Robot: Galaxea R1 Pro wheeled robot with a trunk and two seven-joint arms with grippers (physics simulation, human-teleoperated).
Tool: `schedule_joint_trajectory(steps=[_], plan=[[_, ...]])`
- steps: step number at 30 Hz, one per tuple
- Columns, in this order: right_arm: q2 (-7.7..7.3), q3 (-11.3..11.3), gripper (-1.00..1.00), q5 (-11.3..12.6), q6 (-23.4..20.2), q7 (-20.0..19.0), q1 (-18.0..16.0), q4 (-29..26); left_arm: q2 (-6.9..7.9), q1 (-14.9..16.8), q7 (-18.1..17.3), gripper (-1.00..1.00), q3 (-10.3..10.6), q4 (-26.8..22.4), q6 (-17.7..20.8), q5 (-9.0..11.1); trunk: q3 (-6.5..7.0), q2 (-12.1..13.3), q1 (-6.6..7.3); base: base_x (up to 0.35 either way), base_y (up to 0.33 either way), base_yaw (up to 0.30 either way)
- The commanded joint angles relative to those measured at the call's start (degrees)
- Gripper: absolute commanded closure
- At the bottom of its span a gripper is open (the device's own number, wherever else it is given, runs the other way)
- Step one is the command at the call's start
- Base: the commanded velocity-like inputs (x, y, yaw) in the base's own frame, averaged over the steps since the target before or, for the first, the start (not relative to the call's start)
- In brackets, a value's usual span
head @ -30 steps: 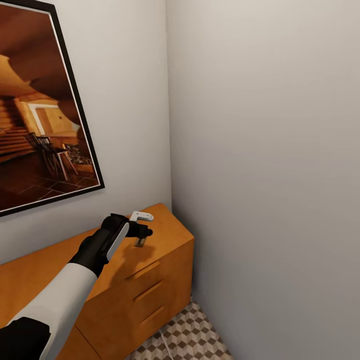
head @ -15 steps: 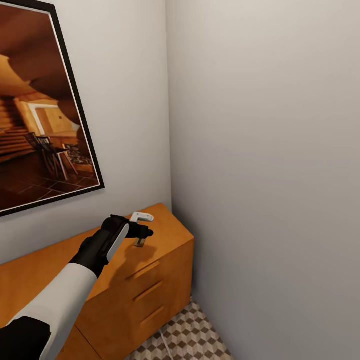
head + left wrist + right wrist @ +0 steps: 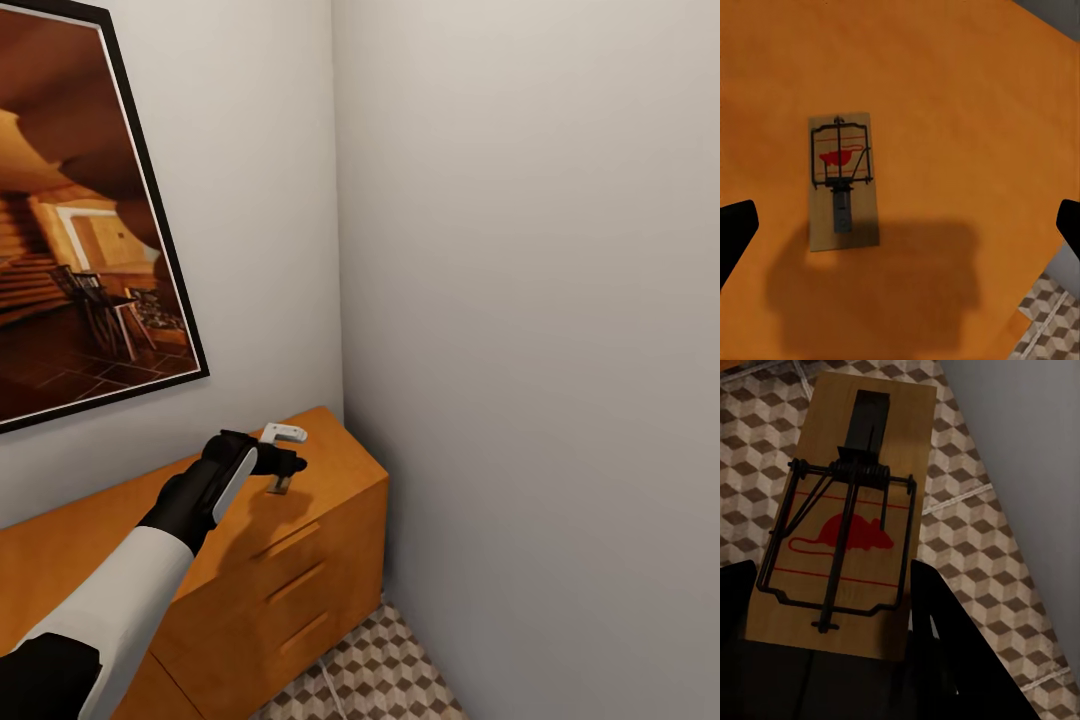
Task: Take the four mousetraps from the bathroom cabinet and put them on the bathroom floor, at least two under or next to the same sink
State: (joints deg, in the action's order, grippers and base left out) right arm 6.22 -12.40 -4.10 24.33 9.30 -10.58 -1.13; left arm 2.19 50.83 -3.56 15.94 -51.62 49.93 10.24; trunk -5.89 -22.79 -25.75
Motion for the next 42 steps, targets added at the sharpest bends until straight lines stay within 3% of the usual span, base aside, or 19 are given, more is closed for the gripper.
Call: schedule_joint_trajectory(steps=[1, 11, 19, 22, 31, 42], plan=[[0.02, -0.32, 1.00, -0.21, 0.11, 0.33, -0.06, 0.07, 0.07, 0.06, 0.09, -1.00, 0.13, -0.05, -0.14, 0.36, -0.13, -0.13, -0.04, 0.000, 0.000, 0.000], [0.02, -0.27, 1.00, -0.21, 0.11, 0.29, -0.06, 0.07, 0.42, 0.06, 0.23, -1.00, -0.45, -0.24, -1.22, 0.53, -0.13, -0.13, -0.04, 0.000, 0.000, 0.000], [0.01, -0.29, 1.00, -0.21, 0.11, 0.28, -0.06, 0.07, 0.92, 0.06, 0.22, -1.00, -7.16, -0.03, -1.39, 0.63, -0.13, -0.13, -0.04, 0.000, 0.000, 0.000], [0.01, -0.29, 1.00, -0.21, 0.11, 0.28, -0.06, 0.07, 0.95, 0.06, 0.27, -1.00, -8.24, -0.05, -1.44, 0.59, -0.13, -0.13, -0.04, 0.000, 0.000, 0.000], [0.02, -0.31, 1.00, -0.21, 0.11, 0.28, -0.06, 0.07, 1.15, 0.06, 0.54, -1.00, -8.95, 0.25, -1.49, 0.50, -0.13, -0.13, -0.04, 0.000, 0.000, 0.000], [0.02, -0.31, 1.00, -0.21, 0.11, 0.27, -0.06, 0.07, 0.86, 0.06, 0.55, -1.00, -8.92, 3.95, -2.59, 0.42, -0.13, -0.13, -0.04, 0.000, 0.000, 0.000]])
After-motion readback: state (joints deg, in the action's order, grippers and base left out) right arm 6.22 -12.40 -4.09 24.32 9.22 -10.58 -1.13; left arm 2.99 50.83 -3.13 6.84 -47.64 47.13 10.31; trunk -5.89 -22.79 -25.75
